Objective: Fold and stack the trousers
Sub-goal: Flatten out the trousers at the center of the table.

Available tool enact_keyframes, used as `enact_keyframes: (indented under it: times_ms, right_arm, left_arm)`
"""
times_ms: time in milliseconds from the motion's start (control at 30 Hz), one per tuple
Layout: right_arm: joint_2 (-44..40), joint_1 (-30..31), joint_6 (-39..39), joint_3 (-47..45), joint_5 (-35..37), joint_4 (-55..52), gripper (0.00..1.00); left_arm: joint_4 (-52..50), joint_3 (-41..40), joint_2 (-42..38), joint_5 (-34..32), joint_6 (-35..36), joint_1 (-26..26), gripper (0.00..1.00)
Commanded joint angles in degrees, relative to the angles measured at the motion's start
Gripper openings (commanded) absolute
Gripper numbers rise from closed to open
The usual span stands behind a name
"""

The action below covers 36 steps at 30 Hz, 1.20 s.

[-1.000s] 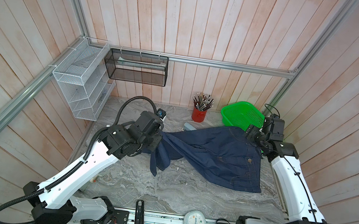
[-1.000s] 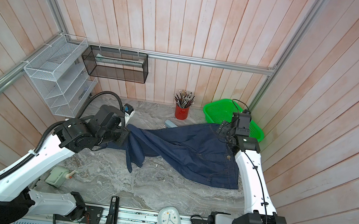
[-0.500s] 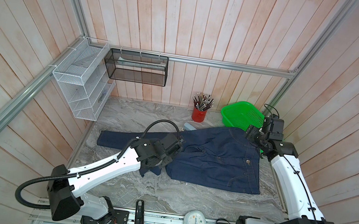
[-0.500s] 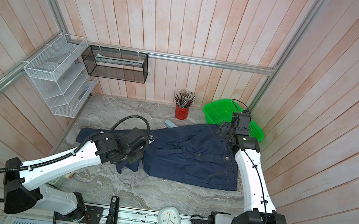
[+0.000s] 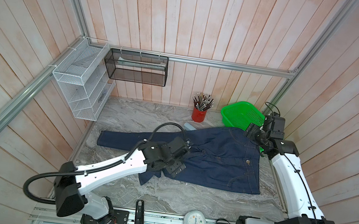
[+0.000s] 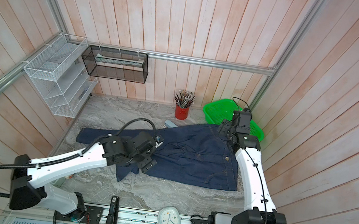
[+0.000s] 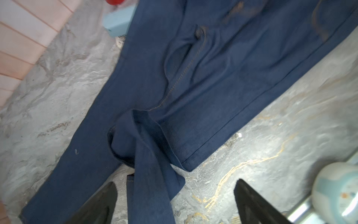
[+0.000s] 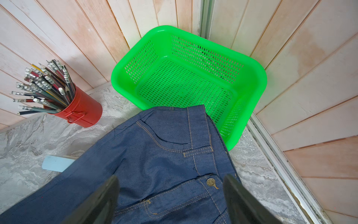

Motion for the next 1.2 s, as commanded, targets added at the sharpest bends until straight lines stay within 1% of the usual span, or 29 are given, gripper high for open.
enact_keyframes:
  times_ms: [0, 33, 67, 100, 133, 200, 267, 333, 367, 433, 467, 533, 600, 700, 767, 800, 867, 933, 1000, 1067, 1133, 1167]
  right_arm:
    - [0.09, -0.36, 0.67, 1.41, -1.64, 0.34, 0.85]
    - [0.21, -0.35, 0.86, 1.32, -2.03, 0.5, 0.85]
    - [0.29, -0.31, 1.1, 1.31, -2.42, 0.7, 0.85]
    - [0.43, -0.34, 1.2, 1.27, -2.77, 0.96, 0.85]
    - [0.52, -0.27, 1.35, 1.23, -3.14, 1.25, 0.85]
    - [0.81, -0.21, 1.54, 1.08, -3.67, 1.55, 0.85]
    - [0.83, -0.13, 1.73, 0.41, -4.11, 2.23, 0.85]
    - [1.04, -0.09, 1.97, -0.06, -4.74, 2.63, 0.85]
    - [1.1, -0.05, 2.01, -0.22, -4.95, 2.72, 0.84]
    - [1.12, 0.06, 2.1, -0.49, -5.29, 2.89, 0.84]
    - [1.09, 0.08, 2.14, -0.6, -5.35, 2.98, 0.84]
    - [1.0, 0.1, 2.2, -1.09, -5.77, 3.4, 0.84]
    - [1.0, 0.08, 2.19, -1.5, -6.04, 3.73, 0.84]
    - [1.02, 0.07, 2.3, -2.14, -6.14, 3.98, 0.84]
    - [1.0, 0.15, 2.42, -2.52, -6.67, 4.21, 0.83]
    - [1.0, 0.18, 2.46, -2.7, -6.68, 4.3, 0.83]
    - [1.09, 0.16, 2.45, -2.9, -6.83, 4.49, 0.83]
    - [1.2, 0.24, 2.5, -3.01, -6.84, 4.48, 0.83]
    - [1.22, 0.25, 2.61, -3.31, -6.85, 4.77, 0.83]
    - [1.34, 0.36, 2.56, -3.43, -7.02, 4.84, 0.83]
    - [1.53, 0.4, 2.54, -3.33, -7.13, 4.77, 0.83]
    - [1.62, 0.35, 2.55, -3.34, -7.15, 4.79, 0.83]
  left_arm:
    - [-3.65, -0.35, -5.69, 2.41, -12.57, 2.38, 1.0]
    - [-4.37, -1.48, -6.8, 2.33, -15.58, 2.6, 1.0]
    - [-5.52, -3.01, -8.04, 1.59, -20.05, 3.26, 1.0]
    - [-6.92, -4.83, -9.25, 0.77, -25.21, 4.73, 1.0]
    - [-7.57, -6.77, -10.4, 1.27, -29.87, 6.37, 1.0]
    - [-7.17, -11.74, -13.34, 3.67, -37.64, 9.62, 1.0]
    - [-3.38, -17.58, -17.13, 6.9, -45.4, 12.0, 0.98]
    - [1.1, -23.04, -20.5, 8.88, -53.6, 12.9, 0.93]
    - [2.82, -25.59, -21.94, 9.34, -59.05, 12.92, 0.92]
    - [2.82, -28.16, -23.19, 9.97, -67.71, 12.92, 0.91]
    - [2.99, -28.67, -23.63, 10.66, -69.73, 12.95, 0.91]
    - [4.12, -29.73, -24.76, 10.12, -71.07, 12.73, 0.92]
    - [4.08, -30.57, -24.86, 8.51, -69.66, 12.73, 0.93]
    - [5.54, -30.5, -21.43, 9.3, -62.97, 12.29, 0.97]
    - [4.9, -30.25, -18.7, 8.58, -61.01, 10.27, 0.99]
    - [4.27, -30.07, -17.79, 7.49, -61.32, 8.98, 1.0]
    - [3.5, -30.76, -17.05, 5.62, -64.92, 6.48, 1.0]
    - [5.33, -33.44, -18.28, 4.85, -68.69, 4.64, 1.0]
    - [11.01, -37.34, -20.58, 3.95, -70.18, 2.59, 0.96]
    - [13.95, -39.49, -20.29, 2.39, -68.81, 1.52, 0.89]
    - [9.84, -37.4, -16.16, -1.7, -66.42, 0.26, 0.86]
    - [6.17, -35.35, -12.97, -4.14, -65.59, -1.96, 0.85]
